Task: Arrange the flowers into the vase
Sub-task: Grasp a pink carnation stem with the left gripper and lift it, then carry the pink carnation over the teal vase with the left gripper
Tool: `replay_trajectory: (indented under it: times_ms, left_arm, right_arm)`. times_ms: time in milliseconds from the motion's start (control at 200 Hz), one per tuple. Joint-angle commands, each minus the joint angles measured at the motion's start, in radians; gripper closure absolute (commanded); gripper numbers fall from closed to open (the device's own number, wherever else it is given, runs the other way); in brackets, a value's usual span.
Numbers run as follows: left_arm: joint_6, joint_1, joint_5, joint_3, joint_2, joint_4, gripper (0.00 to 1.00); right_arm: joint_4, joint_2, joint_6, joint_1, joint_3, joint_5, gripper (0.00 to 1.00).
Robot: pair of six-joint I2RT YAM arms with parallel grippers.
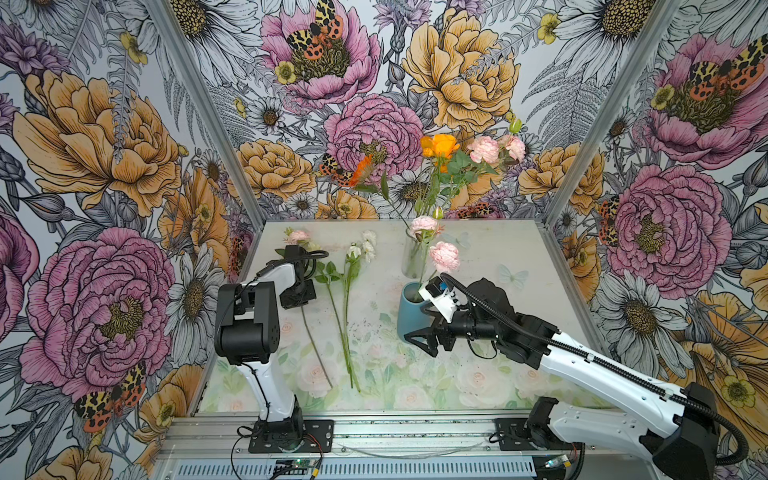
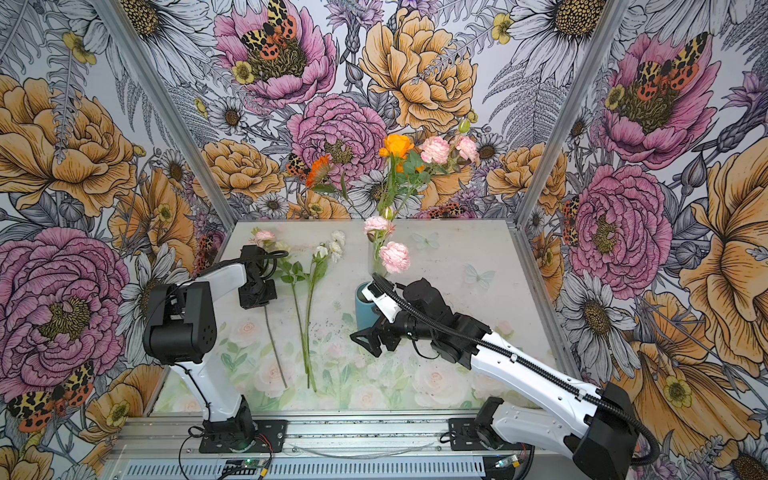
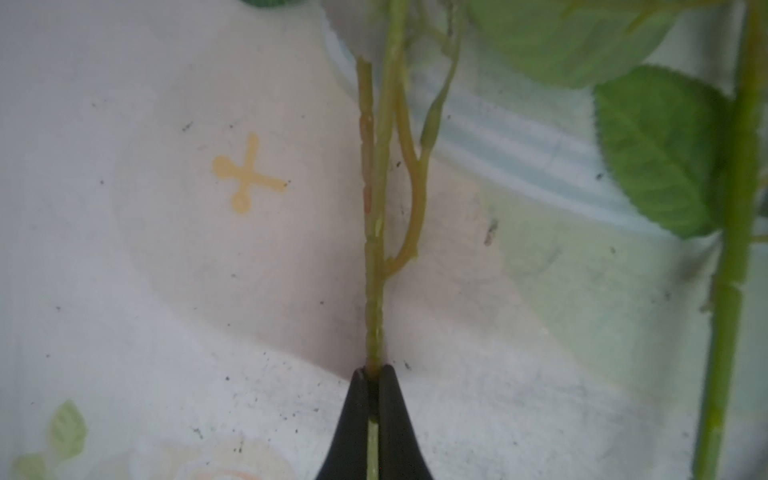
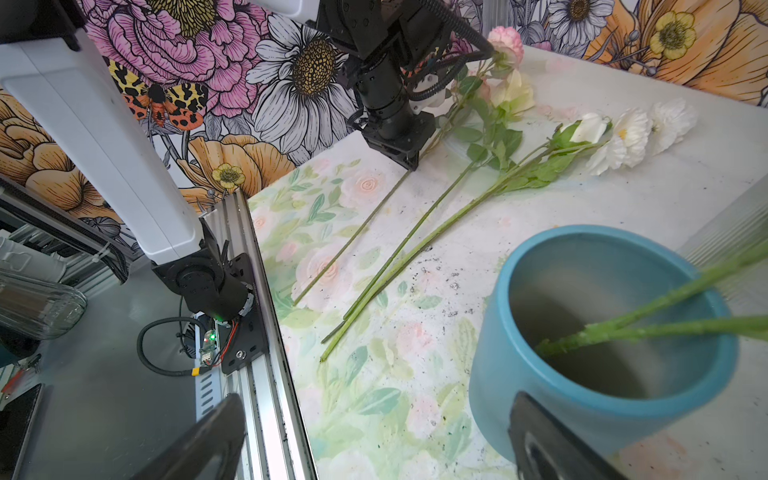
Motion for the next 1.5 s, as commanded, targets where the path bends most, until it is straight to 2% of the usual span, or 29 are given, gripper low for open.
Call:
replay_trajectory:
  times_ms: [0, 115, 290, 395, 465, 661, 771, 901, 1006, 1121, 1341, 1491]
  left_arm:
    - [0.001, -0.003, -0.102, 0.004, -0.095, -0.047, 1.00]
    - [0.021, -0.028, -0.175, 0.032, -0.184, -0.104, 1.00]
    - [0.041, -0.089, -0.179, 0.072, -0.333, -0.149, 1.00]
    - [0.040, -0.172, -0.185, 0.100, -0.416, -0.153, 1.00]
    - [0.027, -0.232, -0.212, 0.121, -0.481, -0.150, 1.00]
    - [0.010, -0.402, -0.285, 0.201, -0.660, -0.106, 1.00]
    - [0.003, -0.480, -0.254, 0.194, -0.778, 0.024, 1.00]
    - [-0.020, -0.532, -0.097, 0.091, -0.899, 0.335, 1.00]
    - [-0.032, -0.557, 0.023, 0.005, -0.923, 0.601, 1.00]
    - [-0.035, -0.608, 0.056, -0.081, -0.918, 0.902, 1.00]
    - [0.002, -0.683, 0.081, -0.001, -0.774, 1.061, 1.00]
    - [0.006, -0.704, 0.090, 0.059, -0.718, 1.062, 1.00]
  right_arm:
    - [0.024, 0.005, -0.006, -0.011, 0.035, -0.015, 0.01]
    - [0.024, 0.013, -0.006, -0.012, 0.046, -0.018, 0.00]
    - [0.024, 0.031, 0.001, -0.022, 0.070, 0.007, 0.01]
    - [0.025, 0.025, 0.023, -0.024, 0.080, 0.055, 0.01]
    - [0.025, 0.013, 0.031, -0.063, 0.081, 0.064, 0.01]
    - [0.024, -0.048, 0.066, -0.103, 0.061, 0.039, 0.00]
    - [0.021, -0.094, 0.087, -0.129, 0.045, 0.032, 0.01]
    - [0.018, -0.148, 0.098, -0.156, 0.021, 0.043, 0.01]
    - [0.009, -0.172, 0.114, -0.178, 0.014, 0.052, 0.01]
    - [-0.007, -0.198, 0.129, -0.189, 0.006, 0.056, 0.01]
    - [-0.053, -0.235, 0.133, -0.198, -0.024, 0.059, 0.00]
    - [-0.068, -0.266, 0.141, -0.199, -0.044, 0.046, 0.01]
